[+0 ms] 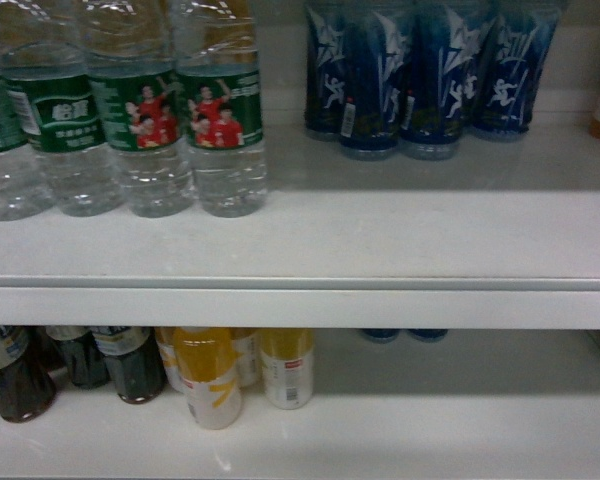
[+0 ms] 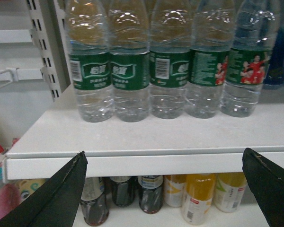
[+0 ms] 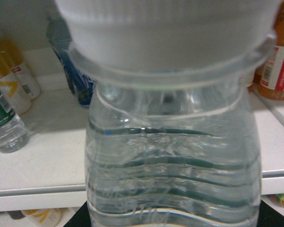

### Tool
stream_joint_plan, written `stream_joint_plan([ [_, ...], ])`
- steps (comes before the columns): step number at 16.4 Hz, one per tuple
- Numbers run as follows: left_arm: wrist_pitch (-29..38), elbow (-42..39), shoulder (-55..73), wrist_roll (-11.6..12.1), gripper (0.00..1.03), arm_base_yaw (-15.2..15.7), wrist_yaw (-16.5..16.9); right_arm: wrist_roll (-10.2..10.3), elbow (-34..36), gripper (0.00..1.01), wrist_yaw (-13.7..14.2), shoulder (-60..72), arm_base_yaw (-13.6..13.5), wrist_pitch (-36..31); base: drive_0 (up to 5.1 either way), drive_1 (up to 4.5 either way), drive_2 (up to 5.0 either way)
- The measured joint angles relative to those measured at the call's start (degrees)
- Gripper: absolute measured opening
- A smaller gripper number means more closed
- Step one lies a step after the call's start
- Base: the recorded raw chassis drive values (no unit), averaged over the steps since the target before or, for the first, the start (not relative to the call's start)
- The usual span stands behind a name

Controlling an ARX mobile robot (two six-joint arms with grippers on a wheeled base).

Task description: Move water from second to third shelf

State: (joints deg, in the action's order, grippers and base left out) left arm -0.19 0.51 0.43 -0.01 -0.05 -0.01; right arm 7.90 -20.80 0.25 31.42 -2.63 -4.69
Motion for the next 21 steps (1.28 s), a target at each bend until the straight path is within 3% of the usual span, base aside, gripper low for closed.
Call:
stream_joint_plan([
  [21,0.1,0.0,0.0,0.0,0.98,0.0,0.0,0.0,0.0,0.42,0.0,0.0,0.0,0.1,-5.0,2.46,2.5],
])
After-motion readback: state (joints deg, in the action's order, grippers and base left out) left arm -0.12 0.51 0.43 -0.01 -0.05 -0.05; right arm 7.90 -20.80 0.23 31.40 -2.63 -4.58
